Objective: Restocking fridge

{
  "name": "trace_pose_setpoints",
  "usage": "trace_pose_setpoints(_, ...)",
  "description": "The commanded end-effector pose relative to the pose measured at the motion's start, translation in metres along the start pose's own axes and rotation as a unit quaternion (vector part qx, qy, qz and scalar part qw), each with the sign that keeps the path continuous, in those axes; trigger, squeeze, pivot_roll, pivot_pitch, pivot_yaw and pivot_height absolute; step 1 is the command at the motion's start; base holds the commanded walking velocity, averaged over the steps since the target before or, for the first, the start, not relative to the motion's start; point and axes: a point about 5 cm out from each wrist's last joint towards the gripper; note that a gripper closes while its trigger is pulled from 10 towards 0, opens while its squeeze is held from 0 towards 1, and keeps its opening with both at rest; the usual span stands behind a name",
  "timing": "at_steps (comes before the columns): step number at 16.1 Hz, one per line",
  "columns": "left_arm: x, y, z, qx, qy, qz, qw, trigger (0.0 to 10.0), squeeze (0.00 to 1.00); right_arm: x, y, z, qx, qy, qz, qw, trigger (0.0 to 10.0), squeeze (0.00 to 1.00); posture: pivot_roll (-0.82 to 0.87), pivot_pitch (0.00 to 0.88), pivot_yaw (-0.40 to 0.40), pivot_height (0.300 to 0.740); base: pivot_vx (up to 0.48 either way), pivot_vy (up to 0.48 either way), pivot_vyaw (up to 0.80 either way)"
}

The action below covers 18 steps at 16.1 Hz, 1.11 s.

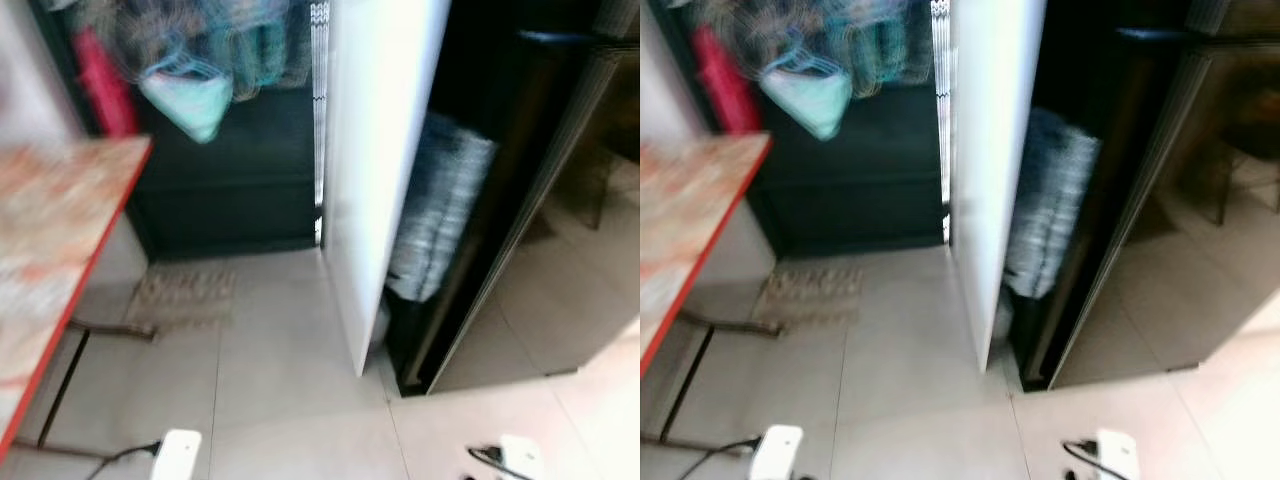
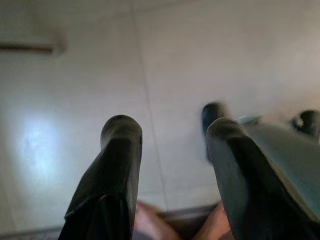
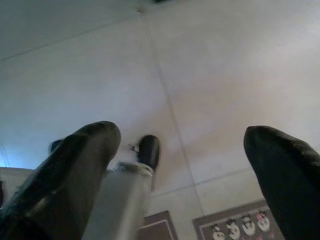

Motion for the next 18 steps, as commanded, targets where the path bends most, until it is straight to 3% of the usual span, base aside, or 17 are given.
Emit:
trace_pose_setpoints(1,-0.0061,-0.0002,-0.0055,0.012,-0.001,-0.006,1.0,10.0,0.0,-0.0039,0.0008,0.0037,-0.005,0.002,-0.006,1.0,10.0,0.0,0.07,0.0,-0.024,0.74,0.0,0.0,0.8)
trace_pose_setpoints(14,-0.0062,-0.0005,-0.0031,0.004,0.009,0.012,1.0,10.0,0.0,-0.005,0.001,0.0052,-0.003,0.011,-0.009,1.0,10.0,0.0,0.08,0.0,-0.033,0.74,0.0,0.0,0.8)
trace_pose_setpoints(18,-0.0046,0.0,-0.0036,-0.008,0.007,0.034,0.999,10.0,0.0,-0.0058,0.0011,0.0025,-0.002,0.006,-0.012,1.0,10.0,0.0,0.09,0.0,-0.029,0.74,0.0,0.0,0.15)
Point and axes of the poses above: a point about 5 cm out from each wrist's last joint towards the gripper, its own y axis pointing back from the gripper into the wrist, its own z axis along the axis of the wrist's last joint, x = y × z, and after that the axes turned 14 degrees about -y, right-handed
